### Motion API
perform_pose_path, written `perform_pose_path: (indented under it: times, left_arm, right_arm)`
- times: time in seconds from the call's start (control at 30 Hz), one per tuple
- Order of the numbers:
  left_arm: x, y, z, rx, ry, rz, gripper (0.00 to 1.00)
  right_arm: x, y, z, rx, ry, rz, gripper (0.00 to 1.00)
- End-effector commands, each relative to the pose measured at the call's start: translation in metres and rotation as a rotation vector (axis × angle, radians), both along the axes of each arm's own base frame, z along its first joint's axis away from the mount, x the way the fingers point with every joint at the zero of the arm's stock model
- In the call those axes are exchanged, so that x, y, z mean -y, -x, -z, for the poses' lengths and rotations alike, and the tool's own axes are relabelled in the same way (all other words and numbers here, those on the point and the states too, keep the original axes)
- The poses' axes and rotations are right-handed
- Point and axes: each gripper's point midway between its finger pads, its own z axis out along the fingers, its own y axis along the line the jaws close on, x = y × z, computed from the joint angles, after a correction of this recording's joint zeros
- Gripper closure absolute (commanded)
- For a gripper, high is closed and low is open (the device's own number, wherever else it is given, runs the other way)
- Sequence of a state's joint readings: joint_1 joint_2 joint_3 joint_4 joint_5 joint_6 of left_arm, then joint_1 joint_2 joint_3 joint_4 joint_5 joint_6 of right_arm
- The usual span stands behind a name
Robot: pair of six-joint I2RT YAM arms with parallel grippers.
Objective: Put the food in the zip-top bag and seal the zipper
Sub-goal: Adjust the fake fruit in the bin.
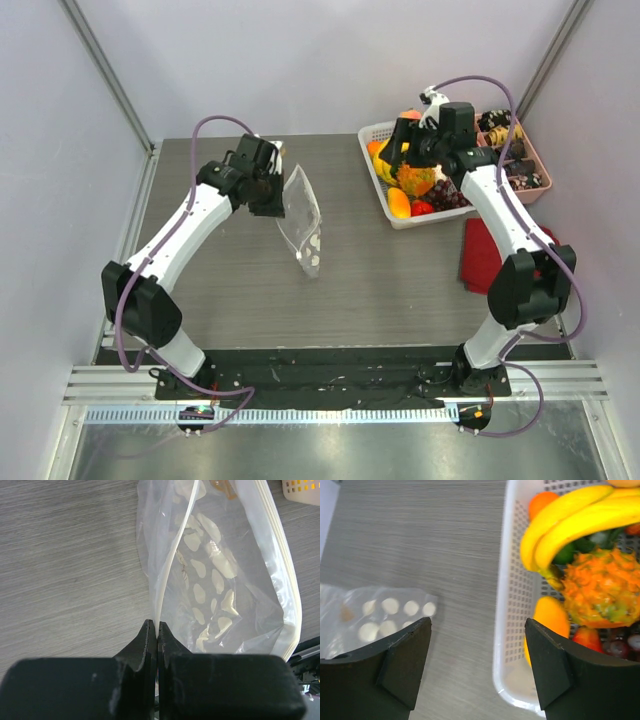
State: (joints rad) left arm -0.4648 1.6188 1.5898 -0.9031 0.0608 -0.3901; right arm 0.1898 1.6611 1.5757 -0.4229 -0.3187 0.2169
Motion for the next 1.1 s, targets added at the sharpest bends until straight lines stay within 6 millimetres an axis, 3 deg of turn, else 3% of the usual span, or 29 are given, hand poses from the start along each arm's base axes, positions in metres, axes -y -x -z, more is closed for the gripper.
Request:
perform_pose_path:
  times: [0.0, 0.2, 0.57, 0.8, 1.07]
  left_arm:
    - [0.007, -0.013, -0.016, 0.063, 0.022, -0.013, 1.0]
    - [0.01, -0.01, -0.014, 0.058, 0.011, 0.006, 1.0]
    - [0.017, -0.014, -0.009, 0.051, -0.005, 0.022, 1.0]
    - [0.019, -0.013, -0.004, 0.041, -0.022, 0.033, 1.0]
    - [0.018, -0.014, -0.002, 0.036, -0.029, 0.031, 1.0]
  right_arm:
    - [0.016, -0.029, 0.005, 0.011, -0.007, 0.063, 0.19]
    - [0.051, -0.051, 0.038, 0.059, 0.263, 0.036, 0.01]
    - [0.095, -0.086, 0.097, 0.01, 0.574, 0.09, 0.0]
    - [0.098, -0.1, 0.121, -0.03, 0.626, 0.068, 0.0]
    - [0.104, -0.102, 0.15, -0.12, 0.658, 0.074, 0.0]
